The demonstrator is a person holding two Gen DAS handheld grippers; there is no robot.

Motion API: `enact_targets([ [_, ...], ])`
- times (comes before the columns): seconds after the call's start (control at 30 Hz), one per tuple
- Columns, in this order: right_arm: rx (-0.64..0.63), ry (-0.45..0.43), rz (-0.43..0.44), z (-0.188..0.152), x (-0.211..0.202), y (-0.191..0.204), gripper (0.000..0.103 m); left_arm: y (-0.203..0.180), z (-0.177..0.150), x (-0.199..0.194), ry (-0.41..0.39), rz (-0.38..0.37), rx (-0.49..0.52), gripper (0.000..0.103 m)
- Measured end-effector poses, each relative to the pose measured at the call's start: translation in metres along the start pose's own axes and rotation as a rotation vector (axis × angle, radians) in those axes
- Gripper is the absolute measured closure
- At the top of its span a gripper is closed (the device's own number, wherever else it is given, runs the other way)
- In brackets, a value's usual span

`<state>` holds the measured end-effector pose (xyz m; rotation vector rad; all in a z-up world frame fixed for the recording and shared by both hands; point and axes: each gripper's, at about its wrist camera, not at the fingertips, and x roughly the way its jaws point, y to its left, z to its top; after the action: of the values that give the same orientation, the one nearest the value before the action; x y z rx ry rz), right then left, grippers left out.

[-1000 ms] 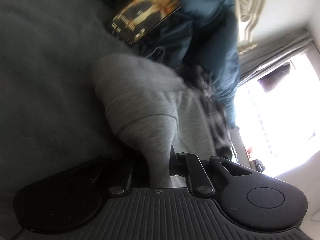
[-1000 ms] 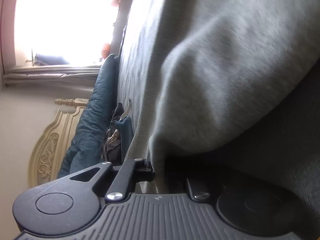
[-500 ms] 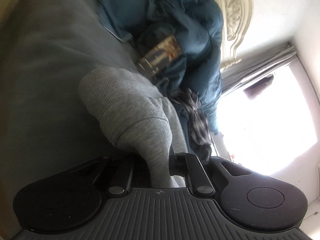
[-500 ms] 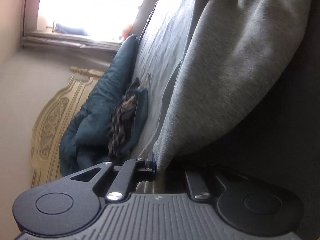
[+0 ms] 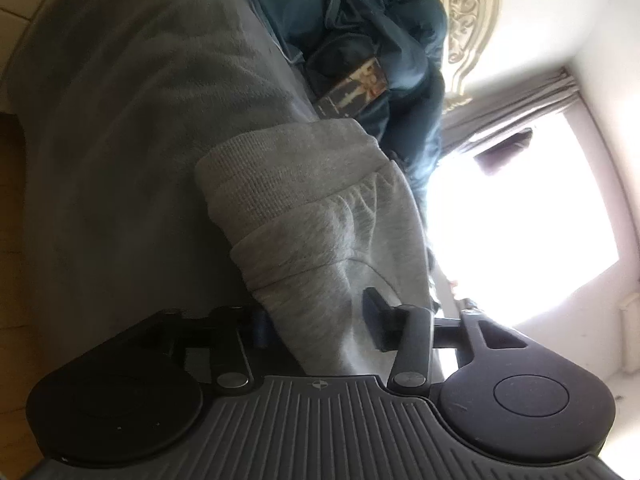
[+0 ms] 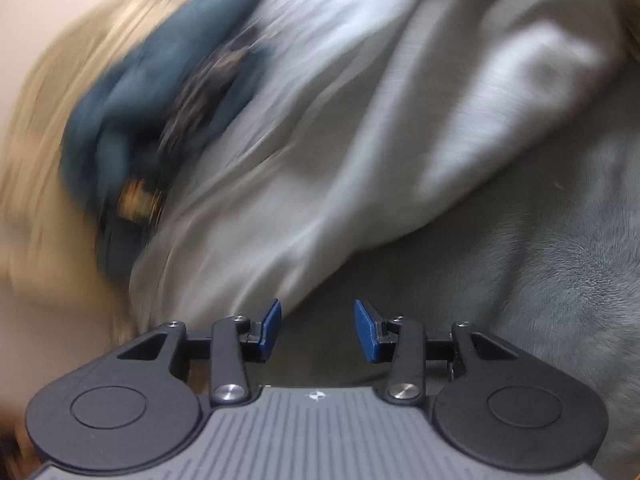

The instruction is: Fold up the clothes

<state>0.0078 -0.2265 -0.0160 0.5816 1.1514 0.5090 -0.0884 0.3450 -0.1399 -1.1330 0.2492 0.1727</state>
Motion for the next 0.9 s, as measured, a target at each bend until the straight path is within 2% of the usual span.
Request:
enact_targets([
  [0.07,-0.167,0.031,0.017,0.01,-0.002,0.044,0.058,0.006,0.002,0.005,-0.002,-0.02,-0.029,0.052],
  [0.17,-0.459,0.027,0.073,0.034,0.024,0.125,0.058,0.017,0.003,0.01,-0.018,-0.063,-0.109,0.051],
  [0.3,-0.766,0.031,0.211,0.057,0.113,0.223,0.058,0.018,0.002,0.011,-0.027,-0.051,-0.092,0.057],
  [0.37,-0.909,0.038,0.238,0.057,0.169,0.267,0.058,0.018,0.002,0.01,-0.023,-0.041,-0.067,0.061],
  [0.53,-1.12,0.091,0.259,0.052,0.288,0.333,0.059,0.022,0.002,0.008,-0.014,-0.042,-0.032,0.063],
  [0.63,-1.207,0.126,0.214,0.045,0.338,0.351,0.059,0.023,0.002,0.008,-0.011,-0.052,-0.015,0.063],
  [0.7,-1.246,0.156,0.162,0.037,0.356,0.35,0.06,0.024,0.002,0.007,-0.01,-0.057,0.004,0.063],
  [0.77,-1.314,0.129,0.159,0.027,0.356,0.347,0.072,0.021,0.001,0.007,-0.012,-0.047,0.02,0.063],
  [0.8,-1.348,0.111,0.152,0.022,0.354,0.345,0.095,0.019,0.001,0.007,-0.014,-0.042,0.028,0.063],
  [0.83,-1.378,0.069,0.122,0.016,0.348,0.34,0.1,0.017,0.001,0.007,-0.015,-0.038,0.036,0.063],
  [0.9,-1.41,-0.007,0.119,0.011,0.331,0.337,0.101,0.014,0.0,0.007,-0.017,-0.028,0.052,0.061],
])
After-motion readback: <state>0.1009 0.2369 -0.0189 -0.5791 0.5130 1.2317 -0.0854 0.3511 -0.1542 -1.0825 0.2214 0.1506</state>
